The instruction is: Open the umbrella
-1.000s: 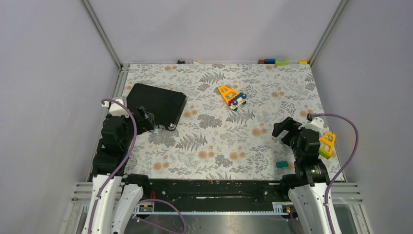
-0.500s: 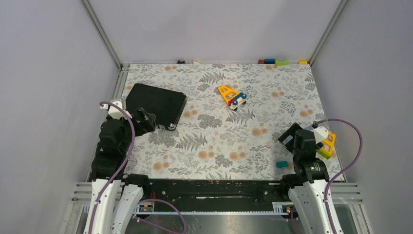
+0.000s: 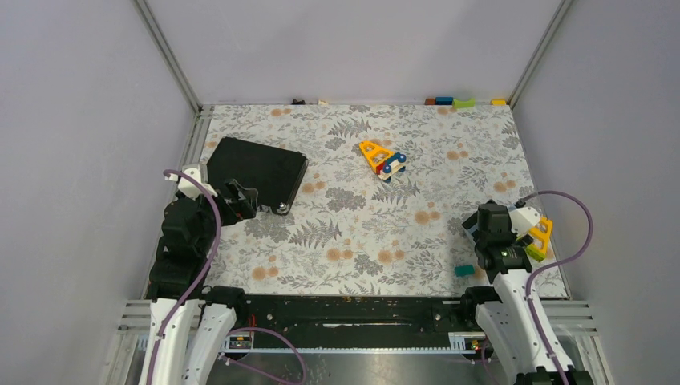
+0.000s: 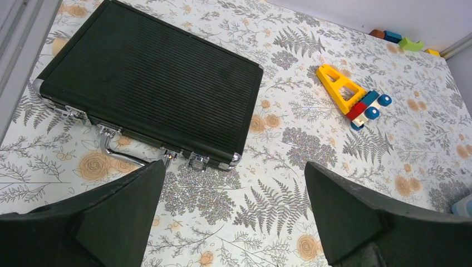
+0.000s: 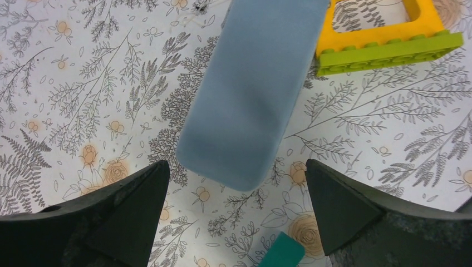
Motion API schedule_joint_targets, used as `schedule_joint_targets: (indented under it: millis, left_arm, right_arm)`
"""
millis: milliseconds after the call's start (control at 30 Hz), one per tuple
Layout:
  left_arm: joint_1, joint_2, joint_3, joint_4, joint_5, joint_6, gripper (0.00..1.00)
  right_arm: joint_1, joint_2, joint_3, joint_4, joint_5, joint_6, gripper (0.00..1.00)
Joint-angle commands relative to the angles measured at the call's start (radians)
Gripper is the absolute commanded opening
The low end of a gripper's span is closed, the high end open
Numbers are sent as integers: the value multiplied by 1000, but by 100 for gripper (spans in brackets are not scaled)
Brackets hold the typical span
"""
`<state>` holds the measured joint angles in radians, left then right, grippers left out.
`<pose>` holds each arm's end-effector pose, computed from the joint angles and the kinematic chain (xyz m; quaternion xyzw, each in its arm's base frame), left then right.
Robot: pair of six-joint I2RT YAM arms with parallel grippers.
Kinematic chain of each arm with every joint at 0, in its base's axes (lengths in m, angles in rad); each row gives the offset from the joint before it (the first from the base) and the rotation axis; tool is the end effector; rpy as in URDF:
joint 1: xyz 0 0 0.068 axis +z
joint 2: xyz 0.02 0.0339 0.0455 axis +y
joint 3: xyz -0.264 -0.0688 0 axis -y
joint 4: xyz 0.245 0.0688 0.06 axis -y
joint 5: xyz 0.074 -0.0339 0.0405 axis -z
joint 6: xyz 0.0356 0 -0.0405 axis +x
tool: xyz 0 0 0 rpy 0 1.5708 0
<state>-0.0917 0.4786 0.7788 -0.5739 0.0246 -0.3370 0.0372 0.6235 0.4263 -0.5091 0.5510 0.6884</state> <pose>0.1069 -0.0107 0.3352 -0.0901 0.7918 -0.1381 0.5881 0.1377 -0.0135 0.2108 0.3875 0.7914 -0.0879 0.4645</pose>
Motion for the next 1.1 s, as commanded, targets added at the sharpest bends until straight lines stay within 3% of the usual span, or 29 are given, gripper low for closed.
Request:
schedule_joint_targets:
  millis: [0, 600, 800, 933, 1067]
  left_arm:
    - [-3, -6, 10, 51, 43, 3, 99]
    - [-17, -3, 5, 54, 65, 7, 99]
    - [-19, 0, 4, 56, 70, 7, 99]
    - [-19, 2, 2, 56, 79, 7, 99]
    - [-19, 3, 0, 60, 89, 9, 99]
  right_arm:
    - [-19, 75, 10, 129, -25, -3, 100]
    - [-129, 425, 72, 237, -178, 62, 100]
    - [-132, 458, 45, 260, -211, 78, 99]
    - [-131, 415, 35, 260, -232, 56, 91]
    - [-131, 345, 7, 309, -300, -6, 65]
